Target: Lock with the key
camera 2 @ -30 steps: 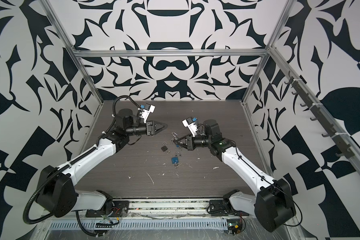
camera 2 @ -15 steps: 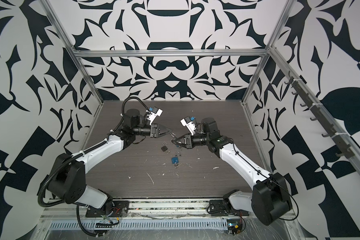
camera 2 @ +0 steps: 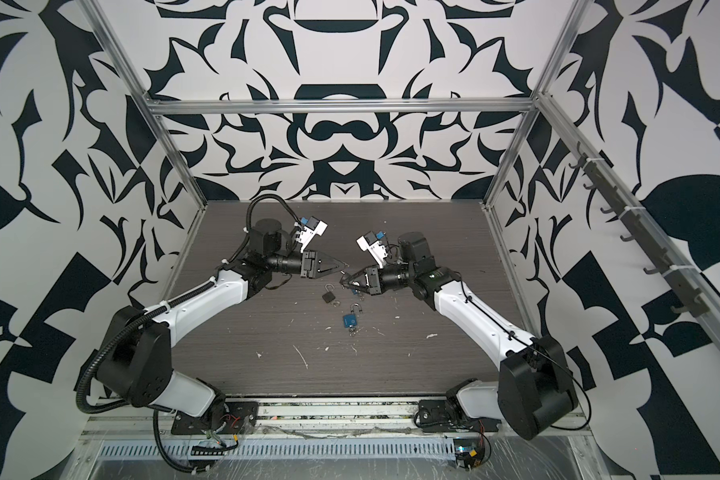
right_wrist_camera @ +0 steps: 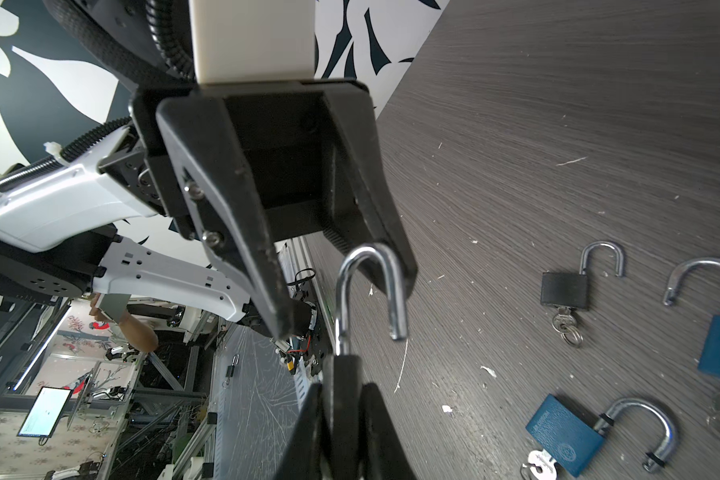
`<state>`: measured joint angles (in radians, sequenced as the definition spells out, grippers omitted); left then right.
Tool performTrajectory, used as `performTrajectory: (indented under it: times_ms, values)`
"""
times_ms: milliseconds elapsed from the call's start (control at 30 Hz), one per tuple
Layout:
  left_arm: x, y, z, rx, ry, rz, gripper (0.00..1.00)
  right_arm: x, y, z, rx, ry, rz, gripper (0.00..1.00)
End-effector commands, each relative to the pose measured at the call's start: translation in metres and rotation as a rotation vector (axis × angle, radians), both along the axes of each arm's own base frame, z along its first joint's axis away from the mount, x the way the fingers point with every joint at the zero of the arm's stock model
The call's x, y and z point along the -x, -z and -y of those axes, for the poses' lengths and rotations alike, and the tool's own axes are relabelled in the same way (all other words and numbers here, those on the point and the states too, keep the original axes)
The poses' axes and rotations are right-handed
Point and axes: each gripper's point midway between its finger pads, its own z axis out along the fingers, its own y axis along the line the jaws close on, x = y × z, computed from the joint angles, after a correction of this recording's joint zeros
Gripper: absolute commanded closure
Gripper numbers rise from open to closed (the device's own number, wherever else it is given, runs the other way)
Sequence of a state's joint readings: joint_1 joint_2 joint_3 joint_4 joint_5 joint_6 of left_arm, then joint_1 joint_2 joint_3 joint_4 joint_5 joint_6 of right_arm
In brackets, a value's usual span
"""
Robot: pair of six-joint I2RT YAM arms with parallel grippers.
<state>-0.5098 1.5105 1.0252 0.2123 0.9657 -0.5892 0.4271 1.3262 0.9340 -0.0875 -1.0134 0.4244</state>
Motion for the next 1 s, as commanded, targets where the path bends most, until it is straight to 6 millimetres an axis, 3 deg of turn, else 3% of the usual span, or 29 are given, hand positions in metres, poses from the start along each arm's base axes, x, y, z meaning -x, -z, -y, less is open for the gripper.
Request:
performTrajectory:
  times_ms: [0,167,467,700,967]
  values:
    - [-0.015,-0.006,-0.009,-0.085,-0.110,0.077,0.61,0.000,-0.031,-0.003,-0.045,-0.016,0.073,1.00]
    - [-0.018,-0.017,-0.009,-0.062,-0.124,0.116,0.61,-0.001,-0.029,-0.003,-0.040,-0.014,0.073,1.00]
    - [-0.002,-0.044,-0.005,0.017,-0.075,0.190,0.59,0.001,-0.029,-0.006,-0.041,-0.025,0.074,1.00]
    - [0.009,-0.023,0.013,-0.041,0.014,0.133,0.60,-0.002,-0.032,-0.007,-0.044,-0.018,0.077,1.00]
    - [0.010,-0.011,0.009,-0.090,-0.002,0.119,0.62,-0.001,-0.037,-0.006,-0.048,-0.021,0.087,1.00]
